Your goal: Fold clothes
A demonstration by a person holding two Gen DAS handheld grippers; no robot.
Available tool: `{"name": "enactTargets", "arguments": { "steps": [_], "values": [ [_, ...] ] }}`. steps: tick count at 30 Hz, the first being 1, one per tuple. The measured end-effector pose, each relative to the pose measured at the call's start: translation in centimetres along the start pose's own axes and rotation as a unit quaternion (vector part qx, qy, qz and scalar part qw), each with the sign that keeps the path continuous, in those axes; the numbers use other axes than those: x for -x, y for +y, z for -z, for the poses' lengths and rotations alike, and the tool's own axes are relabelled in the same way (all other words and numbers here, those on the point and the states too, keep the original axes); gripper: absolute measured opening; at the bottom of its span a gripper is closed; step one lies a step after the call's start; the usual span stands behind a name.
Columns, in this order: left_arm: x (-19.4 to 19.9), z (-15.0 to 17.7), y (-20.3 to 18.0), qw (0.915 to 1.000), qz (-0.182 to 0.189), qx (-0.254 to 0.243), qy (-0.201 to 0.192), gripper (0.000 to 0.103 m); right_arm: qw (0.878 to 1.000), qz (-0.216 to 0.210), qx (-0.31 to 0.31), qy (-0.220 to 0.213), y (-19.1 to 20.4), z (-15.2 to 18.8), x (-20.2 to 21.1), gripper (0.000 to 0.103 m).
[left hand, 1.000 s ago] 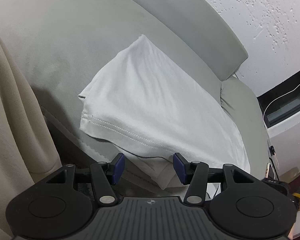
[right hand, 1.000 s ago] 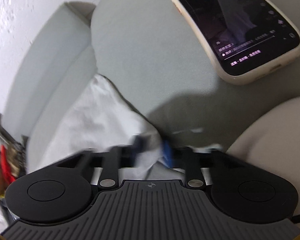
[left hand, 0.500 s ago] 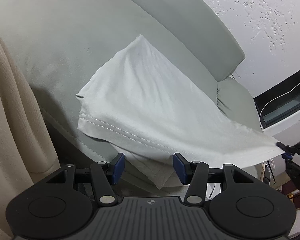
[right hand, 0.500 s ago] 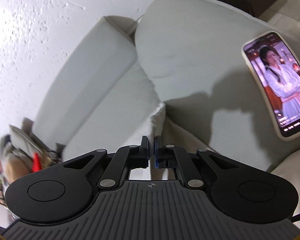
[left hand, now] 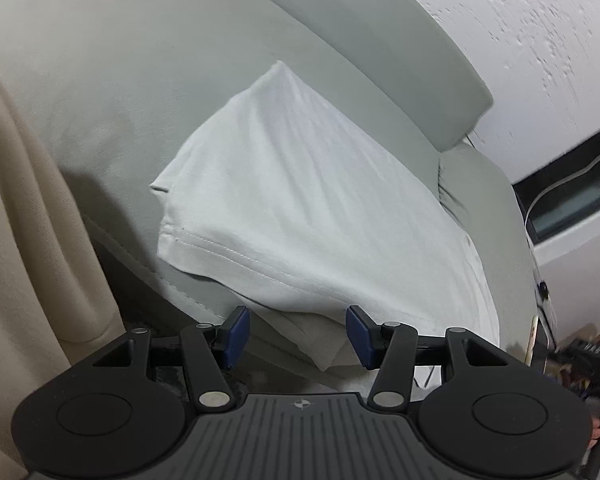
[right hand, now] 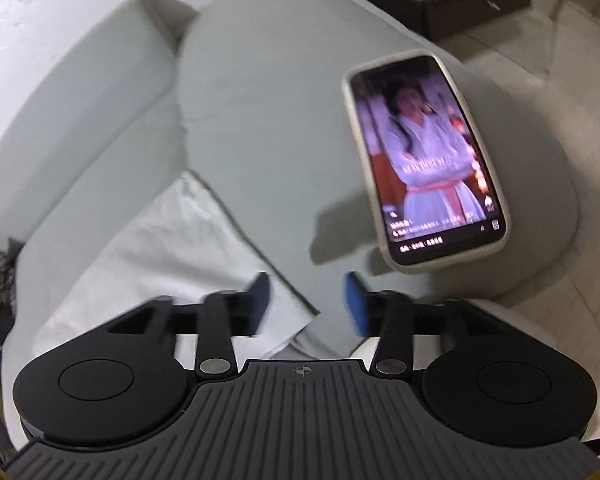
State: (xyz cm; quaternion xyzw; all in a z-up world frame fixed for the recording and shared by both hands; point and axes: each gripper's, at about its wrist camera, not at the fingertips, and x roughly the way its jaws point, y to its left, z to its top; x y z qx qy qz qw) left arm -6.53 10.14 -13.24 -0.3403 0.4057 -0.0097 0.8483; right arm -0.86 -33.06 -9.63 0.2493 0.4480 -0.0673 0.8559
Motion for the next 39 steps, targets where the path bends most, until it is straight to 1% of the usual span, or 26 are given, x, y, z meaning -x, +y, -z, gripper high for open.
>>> {"name": "enactTargets", "arguments": {
  "steps": [1,3,4,5,6,9,10,11,12,13,14,16,17,18,19,20,22,24,26,28,29,32,34,36,37,39],
  "values": [
    [0.0,0.1,-0.5,0.9999,-0.002,-0.014,0.002,0.050,0.999,-0.036,0.009,0.007,0.2,0.3,0.1,0.051],
    [-0.3,-0.2,-2.3,0.9983,0.005,-0.058,0.008,0.047,0.994,-0.095,0.031,0.033,1.3,1.2,-0.4,0.043],
    [-0.5,-0.5,-3.5,0.9963,0.004,-0.085,0.007,0.045,0.991,-0.117,0.047,0.048,2.2,1.7,-0.9,0.035],
    [-0.7,-0.9,-4.6,0.9936,0.002,-0.113,0.004,0.045,0.988,-0.124,0.075,0.059,3.5,2.5,-1.5,0.032],
    [-0.9,-1.2,-5.8,0.9896,-0.005,-0.143,-0.005,0.045,0.984,-0.131,0.102,0.067,4.9,3.2,-2.1,0.032],
    [-2.3,-1.9,-8.7,0.9747,-0.018,-0.221,-0.023,0.045,0.974,-0.144,0.164,0.063,9.2,5.0,-4.0,0.032],
    [-3.3,-1.9,-9.1,0.9689,-0.028,-0.245,-0.016,0.046,0.972,-0.145,0.175,0.056,10.5,5.5,-4.5,0.033],
    [-4.4,-1.7,-9.2,0.9630,-0.060,-0.262,0.009,0.045,0.969,-0.145,0.192,0.049,11.6,6.1,-4.8,0.036],
    [-5.4,-1.4,-9.2,0.9556,-0.092,-0.278,0.035,0.034,0.965,-0.140,0.216,0.046,12.6,6.8,-4.9,0.038],
    [-6.0,-1.0,-8.5,0.9502,-0.126,-0.277,0.070,0.028,0.960,-0.133,0.241,0.046,13.5,7.5,-5.0,0.039],
    [-5.7,-0.5,-7.3,0.9523,-0.128,-0.257,0.102,0.028,0.954,-0.117,0.268,0.061,13.9,8.4,-4.9,0.038],
    [-5.1,0.4,-5.0,0.9533,-0.131,-0.217,0.164,0.028,0.941,-0.084,0.313,0.099,13.3,10.2,-4.4,0.039],
    [-4.5,0.8,-3.6,0.9584,-0.123,-0.189,0.175,0.028,0.932,-0.071,0.332,0.128,12.7,11.1,-4.1,0.036],
    [-3.9,0.9,-2.8,0.9646,-0.113,-0.166,0.171,0.028,0.927,-0.067,0.330,0.164,11.7,11.7,-4.0,0.034],
    [-3.4,1.0,-2.0,0.9702,-0.103,-0.143,0.166,0.029,0.929,-0.073,0.311,0.186,10.4,12.0,-3.9,0.033],
    [-2.9,1.1,-1.2,0.9753,-0.093,-0.122,0.159,0.032,0.931,-0.080,0.294,0.200,9.4,12.2,-3.6,0.034],
    [-2.2,0.6,-1.1,0.9861,-0.081,-0.094,0.111,0.038,0.940,-0.102,0.271,0.179,8.5,11.9,-2.4,0.035],
    [-1.5,0.1,-0.9,0.9935,-0.068,-0.065,0.064,0.039,0.943,-0.129,0.260,0.160,9.0,11.6,-1.8,0.043],
    [-1.5,-0.3,0.0,0.9977,-0.045,-0.013,0.048,0.039,0.943,-0.157,0.256,0.143,10.2,11.2,-1.5,0.045],
    [-1.7,-0.3,1.3,0.9976,-0.025,0.055,0.033,0.039,0.942,-0.185,0.249,0.128,11.3,10.9,-1.3,0.045],
    [-1.7,-0.3,2.0,0.9955,-0.016,0.090,0.024,0.039,0.943,-0.194,0.236,0.132,11.4,11.0,-1.5,0.045],
    [-1.6,-0.8,3.8,0.9868,-0.022,0.160,-0.007,0.039,0.945,-0.207,0.205,0.146,11.0,11.6,-2.0,0.045],
    [-1.1,-0.9,3.9,0.9835,-0.033,0.173,-0.040,0.039,0.945,-0.206,0.201,0.155,10.7,11.9,-2.1,0.045],
    [-0.5,-1.0,3.7,0.9827,-0.057,0.161,-0.072,0.039,0.945,-0.201,0.203,0.157,10.7,12.3,-2.3,0.046],
    [-0.2,-1.1,3.5,0.9818,-0.078,0.150,-0.086,0.039,0.946,-0.200,0.203,0.157,10.6,12.4,-2.3,0.047],
    [-0.1,-1.3,3.5,0.9801,-0.108,0.134,-0.098,0.039,0.946,-0.202,0.201,0.158,10.5,12.6,-2.3,0.047]
  ]
}}
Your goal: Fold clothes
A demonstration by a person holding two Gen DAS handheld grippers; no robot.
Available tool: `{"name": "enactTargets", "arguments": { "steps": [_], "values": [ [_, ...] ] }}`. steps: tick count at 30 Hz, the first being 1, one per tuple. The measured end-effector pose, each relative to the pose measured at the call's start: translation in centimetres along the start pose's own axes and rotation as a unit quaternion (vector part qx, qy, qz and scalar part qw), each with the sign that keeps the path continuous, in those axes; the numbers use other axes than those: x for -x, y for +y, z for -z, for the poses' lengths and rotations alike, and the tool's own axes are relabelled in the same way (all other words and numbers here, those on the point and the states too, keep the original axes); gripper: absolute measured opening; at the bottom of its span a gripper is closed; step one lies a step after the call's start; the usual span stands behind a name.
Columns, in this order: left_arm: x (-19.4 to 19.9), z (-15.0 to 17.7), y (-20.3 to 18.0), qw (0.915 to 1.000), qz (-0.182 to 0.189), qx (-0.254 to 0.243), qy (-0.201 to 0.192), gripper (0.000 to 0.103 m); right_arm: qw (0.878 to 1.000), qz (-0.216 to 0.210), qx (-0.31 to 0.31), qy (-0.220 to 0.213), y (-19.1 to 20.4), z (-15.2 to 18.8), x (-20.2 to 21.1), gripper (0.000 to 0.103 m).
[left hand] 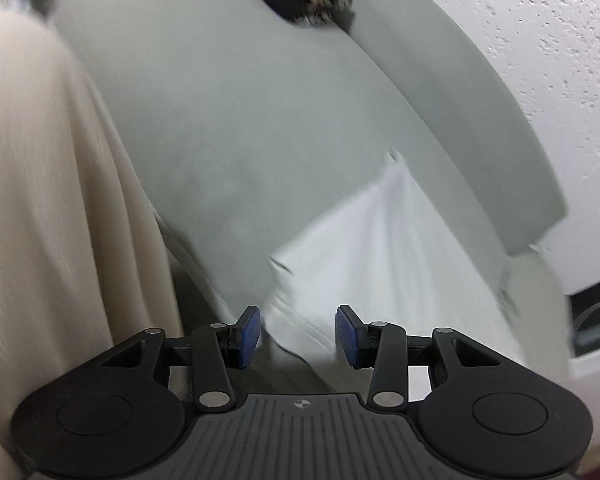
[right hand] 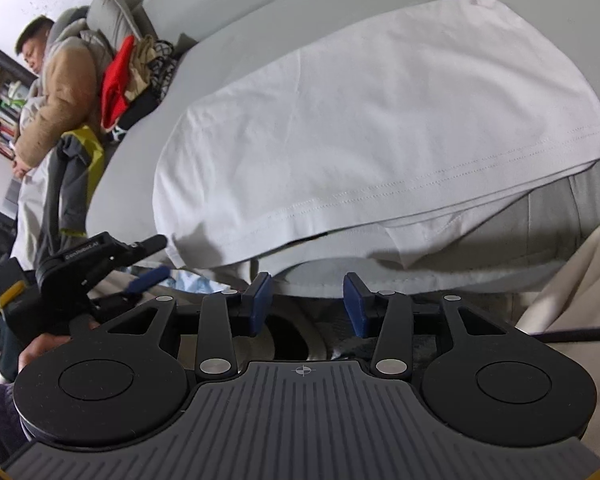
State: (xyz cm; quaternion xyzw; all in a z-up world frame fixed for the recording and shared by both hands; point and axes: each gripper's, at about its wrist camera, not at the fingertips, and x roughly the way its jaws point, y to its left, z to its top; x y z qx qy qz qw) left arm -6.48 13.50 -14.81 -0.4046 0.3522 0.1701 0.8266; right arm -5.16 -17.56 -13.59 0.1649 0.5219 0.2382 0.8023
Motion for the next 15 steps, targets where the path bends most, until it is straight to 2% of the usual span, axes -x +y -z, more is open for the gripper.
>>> {"name": "enactTargets", "arguments": {
  "steps": [3,6,9,13,15],
  "values": [
    [-1.5,-0.1,-0.6,0.9987,-0.017,-0.046,0.016,0.039,1.000,-0.007,-0.004,0.004,0.0,0.0,0.0,0.047],
    [-2.8,0.1,-0.9,0.9972,-0.023,-0.065,0.030,0.037,1.000,-0.011,-0.005,0.008,0.0,0.0,-0.1,0.047],
    [-3.5,0.2,-1.8,0.9957,-0.014,-0.086,0.032,0.033,1.000,-0.012,-0.004,0.008,0.0,0.1,0.1,0.047],
    [-3.7,0.9,-4.0,0.9858,-0.010,-0.166,0.023,0.019,1.000,-0.008,-0.013,0.006,-0.5,0.2,0.4,0.047],
    [-3.8,1.3,-4.7,0.9832,-0.025,-0.179,0.024,0.013,1.000,-0.007,-0.018,0.006,-0.7,0.3,0.5,0.047]
  ]
}}
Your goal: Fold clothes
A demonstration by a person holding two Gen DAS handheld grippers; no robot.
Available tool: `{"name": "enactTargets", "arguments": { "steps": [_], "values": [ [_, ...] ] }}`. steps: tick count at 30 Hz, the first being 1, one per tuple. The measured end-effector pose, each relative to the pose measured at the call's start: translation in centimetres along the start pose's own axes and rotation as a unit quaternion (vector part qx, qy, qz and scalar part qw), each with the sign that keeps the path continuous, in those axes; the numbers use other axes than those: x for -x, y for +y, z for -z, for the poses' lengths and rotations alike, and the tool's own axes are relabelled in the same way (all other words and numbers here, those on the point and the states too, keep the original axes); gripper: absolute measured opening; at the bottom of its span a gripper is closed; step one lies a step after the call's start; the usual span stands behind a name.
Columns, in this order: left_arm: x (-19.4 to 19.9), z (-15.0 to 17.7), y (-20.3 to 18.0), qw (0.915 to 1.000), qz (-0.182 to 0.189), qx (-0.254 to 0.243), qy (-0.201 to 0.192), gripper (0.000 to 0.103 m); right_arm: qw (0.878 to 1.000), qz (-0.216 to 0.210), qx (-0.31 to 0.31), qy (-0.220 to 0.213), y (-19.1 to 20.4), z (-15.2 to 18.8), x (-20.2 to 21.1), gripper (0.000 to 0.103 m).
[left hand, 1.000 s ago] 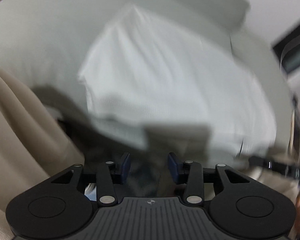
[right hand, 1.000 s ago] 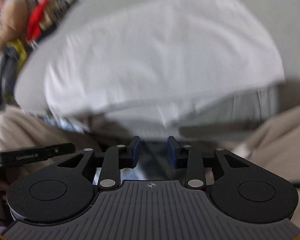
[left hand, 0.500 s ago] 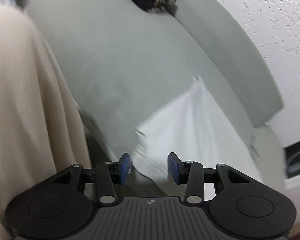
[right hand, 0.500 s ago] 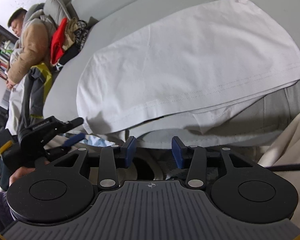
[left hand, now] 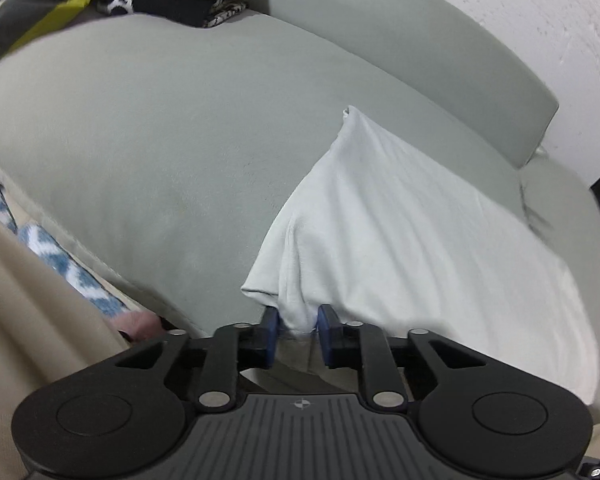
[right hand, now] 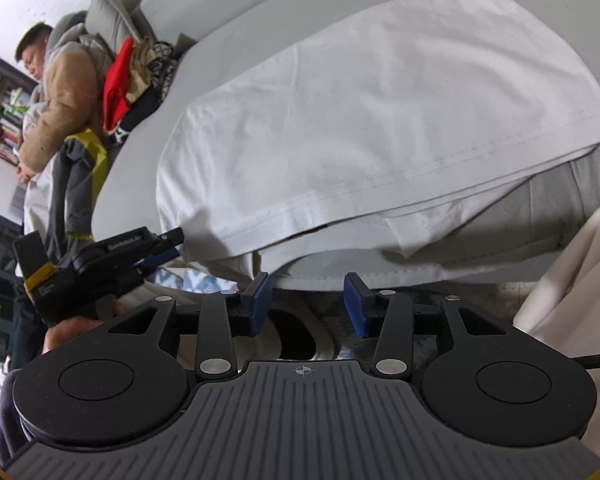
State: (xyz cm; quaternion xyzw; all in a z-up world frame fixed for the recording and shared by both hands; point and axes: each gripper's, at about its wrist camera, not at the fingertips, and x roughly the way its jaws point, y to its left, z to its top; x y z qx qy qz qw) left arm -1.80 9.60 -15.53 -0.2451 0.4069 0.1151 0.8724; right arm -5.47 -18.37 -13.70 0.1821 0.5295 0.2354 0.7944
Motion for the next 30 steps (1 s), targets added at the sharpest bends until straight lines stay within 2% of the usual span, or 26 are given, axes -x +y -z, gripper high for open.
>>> {"name": "enactTargets", "arguments": {
  "steps": [4,5,7,9,10,12,14,20,23,24,25,29,30],
  "values": [
    [0.0,-0.9,-0.5,0.9985,-0.034,0.002,0.043,0.006,1.000,0.000,-0.004,-0.001,-0.2,0.2,0.3,0.047],
    [0.5,-1.3,-0.5,0.9978,-0.027,0.017,0.057,0.005,1.000,0.000,-0.004,-0.002,-0.2,0.2,0.5,0.047],
    [1.7,-2.4,0.2,0.9916,0.033,0.091,0.086,0.003,1.000,0.000,-0.005,-0.006,-0.3,0.1,0.8,0.048],
    [2.6,-3.7,1.3,0.9662,0.129,0.196,0.107,0.003,1.000,-0.001,-0.007,-0.013,-0.4,0.0,1.1,0.048],
    [3.1,-4.4,1.5,0.9559,0.157,0.225,0.106,0.003,1.000,-0.001,-0.008,-0.016,-0.4,0.0,1.3,0.048],
    [4.1,-5.7,1.1,0.9491,0.177,0.247,0.082,0.003,1.000,0.000,-0.011,-0.024,-0.5,-0.2,1.6,0.048],
    [4.7,-6.3,1.0,0.9355,0.196,0.285,0.074,0.003,0.999,0.000,-0.017,-0.030,-0.7,-0.3,1.8,0.048],
    [6.1,-6.6,4.8,0.9044,0.202,0.371,0.060,0.002,0.998,0.005,-0.033,-0.044,-1.5,-0.7,2.2,0.049],
    [6.5,-5.8,4.8,0.8971,0.204,0.386,0.064,0.002,0.998,0.004,-0.039,-0.054,-1.5,-1.0,2.5,0.049],
    [6.6,-5.5,4.9,0.8954,0.204,0.391,0.064,0.002,0.998,0.003,-0.040,-0.057,-1.5,-1.1,2.6,0.049],
    [6.7,-5.5,5.1,0.9004,0.192,0.386,0.062,0.002,0.997,0.002,-0.042,-0.060,-1.5,-1.2,2.7,0.050],
    [7.1,-5.6,6.0,0.9345,0.090,0.339,0.059,0.004,0.997,0.002,-0.041,-0.066,-1.6,-1.4,3.0,0.052],
    [7.2,-5.6,6.3,0.9445,0.053,0.320,0.054,0.007,0.997,0.002,-0.041,-0.067,-1.6,-1.4,3.1,0.055]
  ]
}}
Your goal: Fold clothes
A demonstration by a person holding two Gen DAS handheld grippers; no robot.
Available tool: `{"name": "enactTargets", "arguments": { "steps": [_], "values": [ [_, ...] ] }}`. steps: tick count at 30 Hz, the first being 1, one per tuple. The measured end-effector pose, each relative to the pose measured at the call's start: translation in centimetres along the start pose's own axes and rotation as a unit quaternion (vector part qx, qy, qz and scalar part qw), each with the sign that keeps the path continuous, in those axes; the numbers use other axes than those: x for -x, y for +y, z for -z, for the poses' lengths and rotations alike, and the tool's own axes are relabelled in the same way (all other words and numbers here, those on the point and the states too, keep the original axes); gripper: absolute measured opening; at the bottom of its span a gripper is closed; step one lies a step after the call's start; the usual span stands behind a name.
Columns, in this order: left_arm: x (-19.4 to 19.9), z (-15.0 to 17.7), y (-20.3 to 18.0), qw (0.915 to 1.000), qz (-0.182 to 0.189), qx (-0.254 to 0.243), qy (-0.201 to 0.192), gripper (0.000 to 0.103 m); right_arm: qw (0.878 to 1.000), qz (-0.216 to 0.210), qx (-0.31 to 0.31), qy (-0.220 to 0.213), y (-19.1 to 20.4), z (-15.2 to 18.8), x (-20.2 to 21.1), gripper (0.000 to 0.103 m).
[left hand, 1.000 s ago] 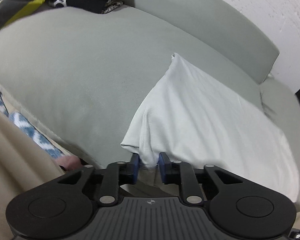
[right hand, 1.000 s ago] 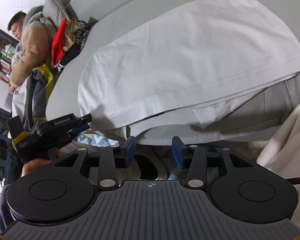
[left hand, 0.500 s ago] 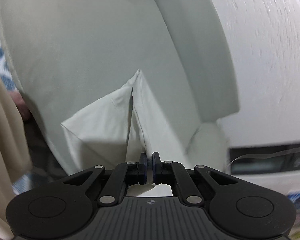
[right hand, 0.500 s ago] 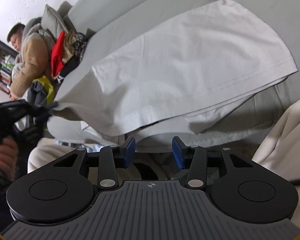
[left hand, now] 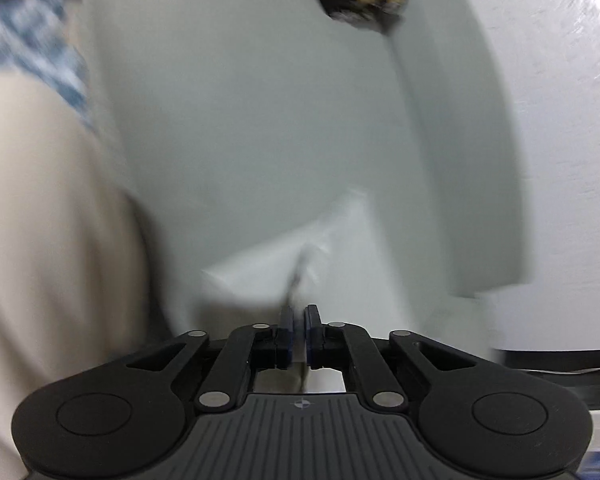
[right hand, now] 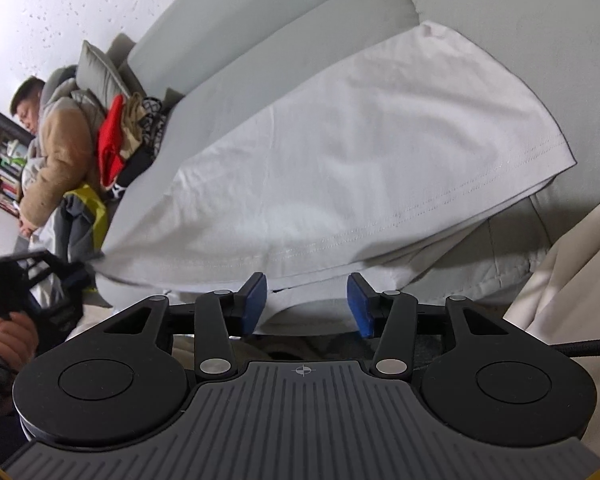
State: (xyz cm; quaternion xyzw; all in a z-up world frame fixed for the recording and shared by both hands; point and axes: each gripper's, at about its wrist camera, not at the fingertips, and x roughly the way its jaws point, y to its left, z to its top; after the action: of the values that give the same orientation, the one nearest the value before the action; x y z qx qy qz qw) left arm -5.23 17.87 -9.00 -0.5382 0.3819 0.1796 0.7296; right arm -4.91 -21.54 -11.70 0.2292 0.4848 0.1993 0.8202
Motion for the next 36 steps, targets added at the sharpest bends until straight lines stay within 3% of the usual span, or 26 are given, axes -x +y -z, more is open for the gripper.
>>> {"name": "enactTargets", "arguments": {
  "steps": [2,6,8,10,11,13,15,17,18,21,24,25,28,29,32,36],
  "values": [
    [0.6,0.1,0.0,0.9967,-0.060,-0.041,-0.037,0.011,1.000,0.005,-0.005,-0.005,-0.3,-0.2,0.3,0.057],
    [1.6,2.5,-1.9,0.9794,-0.089,-0.153,-0.097,0.022,0.999,0.031,-0.009,-0.034,-0.8,-0.8,1.0,0.057],
    [0.4,4.2,-3.5,0.9724,-0.056,-0.215,-0.071,0.022,0.998,0.046,0.006,-0.047,-0.7,-1.2,0.8,0.054],
    [-2.0,6.6,-5.5,0.9594,-0.005,-0.282,-0.003,0.022,0.996,0.063,0.034,-0.051,-0.2,-1.8,-0.2,0.046],
    [-3.3,7.9,-6.5,0.9472,0.019,-0.319,0.029,0.022,0.995,0.071,0.052,-0.051,0.1,-2.0,-0.9,0.037],
    [-5.6,10.9,-8.5,0.9118,0.039,-0.406,0.050,0.022,0.991,0.080,0.093,-0.052,1.2,-2.5,-2.4,0.034],
    [-7.4,13.5,-9.7,0.8685,0.043,-0.493,0.028,0.022,0.985,0.094,0.130,-0.061,2.1,-2.9,-3.5,0.034],
    [-9.0,15.5,-9.7,0.8310,0.024,-0.556,0.010,0.021,0.976,0.132,0.162,-0.069,2.5,-3.0,-4.7,0.036],
    [-9.3,15.9,-9.5,0.8249,0.013,-0.565,0.018,0.021,0.971,0.152,0.173,-0.059,2.3,-2.8,-5.3,0.036],
    [-9.0,16.3,-7.6,0.8211,-0.008,-0.567,0.064,0.023,0.969,0.168,0.179,-0.031,1.2,-1.6,-5.2,0.037],
    [-9.2,15.1,-5.3,0.8398,-0.048,-0.524,0.132,0.019,0.979,0.158,0.099,0.076,-1.7,-0.2,-4.7,0.037],
    [-8.7,14.4,-4.8,0.8500,-0.042,-0.507,0.136,0.019,0.981,0.150,0.066,0.107,-2.8,0.1,-4.6,0.034],
    [-6.7,12.2,-5.4,0.8742,-0.010,-0.472,0.115,0.021,0.989,0.116,0.028,0.091,-3.9,-0.1,-2.4,0.033],
    [-5.8,11.4,-6.0,0.8804,0.005,-0.463,0.104,0.024,0.992,0.106,0.023,0.067,-3.6,-0.9,-1.4,0.036],
    [-3.1,9.3,-8.4,0.8888,0.038,-0.452,0.063,0.029,0.997,0.078,0.011,-0.004,-2.9,-3.4,1.6,0.052],
    [-3.1,5.1,-10.5,0.9029,0.025,-0.429,0.002,0.034,0.993,0.078,0.028,-0.086,-2.2,-7.9,3.5,0.069]
  ]
}}
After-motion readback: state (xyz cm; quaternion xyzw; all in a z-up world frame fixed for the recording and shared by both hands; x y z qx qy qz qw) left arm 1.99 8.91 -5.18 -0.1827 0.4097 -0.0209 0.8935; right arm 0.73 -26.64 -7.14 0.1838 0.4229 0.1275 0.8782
